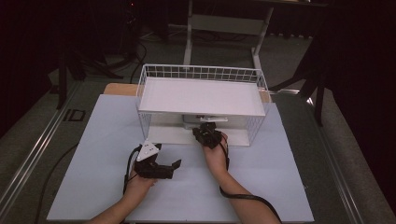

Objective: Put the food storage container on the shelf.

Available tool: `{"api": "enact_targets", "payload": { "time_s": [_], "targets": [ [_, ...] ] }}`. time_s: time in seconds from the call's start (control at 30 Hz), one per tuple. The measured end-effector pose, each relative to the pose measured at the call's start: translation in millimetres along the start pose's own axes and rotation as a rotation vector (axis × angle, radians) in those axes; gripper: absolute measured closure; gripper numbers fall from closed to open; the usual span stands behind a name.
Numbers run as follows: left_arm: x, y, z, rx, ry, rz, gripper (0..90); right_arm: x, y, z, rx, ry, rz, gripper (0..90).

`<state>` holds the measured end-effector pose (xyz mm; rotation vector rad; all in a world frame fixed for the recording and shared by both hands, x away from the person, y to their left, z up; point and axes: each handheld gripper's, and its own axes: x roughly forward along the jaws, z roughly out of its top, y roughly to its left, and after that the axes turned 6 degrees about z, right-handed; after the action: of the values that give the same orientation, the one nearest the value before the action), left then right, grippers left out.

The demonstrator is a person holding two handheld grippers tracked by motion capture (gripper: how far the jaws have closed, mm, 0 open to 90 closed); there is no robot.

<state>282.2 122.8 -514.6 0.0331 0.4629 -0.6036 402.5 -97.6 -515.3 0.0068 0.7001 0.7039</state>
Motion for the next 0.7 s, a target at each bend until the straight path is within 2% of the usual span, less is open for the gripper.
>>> {"api": "enact_targets", "payload": {
  "time_s": [0.1,0.2,0.3,0.33,0.37,0.43,0.6,0.67,0.7],
  "targets": [
    [-1.4,-0.3,0.9,0.010,-0.018,-0.015,2.2,-9.5,6.4,-2.6,-0.033,0.002,0.011,82.0],
    [-2.6,-2.0,4.0,0.029,-0.027,-0.024,2.2,-21.3,11.6,-8.1,-0.054,-0.009,0.044,76.2],
    [-4.4,-3.0,9.4,0.044,-0.026,-0.030,2.2,-32.2,14.2,-15.1,-0.094,-0.018,0.064,66.2],
    [-5.4,-3.1,11.2,0.042,-0.028,-0.032,2.2,-36.8,15.1,-17.2,-0.109,-0.031,0.067,58.7],
    [-6.2,-3.4,13.0,0.042,-0.031,-0.036,2.2,-41.6,16.0,-19.0,-0.110,-0.045,0.079,51.7],
    [-7.2,-3.9,14.9,0.039,-0.037,-0.048,2.2,-50.7,16.3,-21.7,-0.116,-0.064,0.098,43.7],
    [-8.3,-6.8,13.6,0.059,-0.017,-0.077,2.2,-64.5,14.3,-25.7,-0.107,-0.056,0.170,18.6],
    [-10.5,-7.4,13.4,0.062,-0.019,-0.092,2.2,-69.6,12.8,-27.2,-0.088,-0.050,0.190,17.8],
    [-12.1,-7.5,13.7,0.064,-0.022,-0.101,2.2,-72.2,12.4,-27.8,-0.090,-0.056,0.181,17.8]
  ]
}}
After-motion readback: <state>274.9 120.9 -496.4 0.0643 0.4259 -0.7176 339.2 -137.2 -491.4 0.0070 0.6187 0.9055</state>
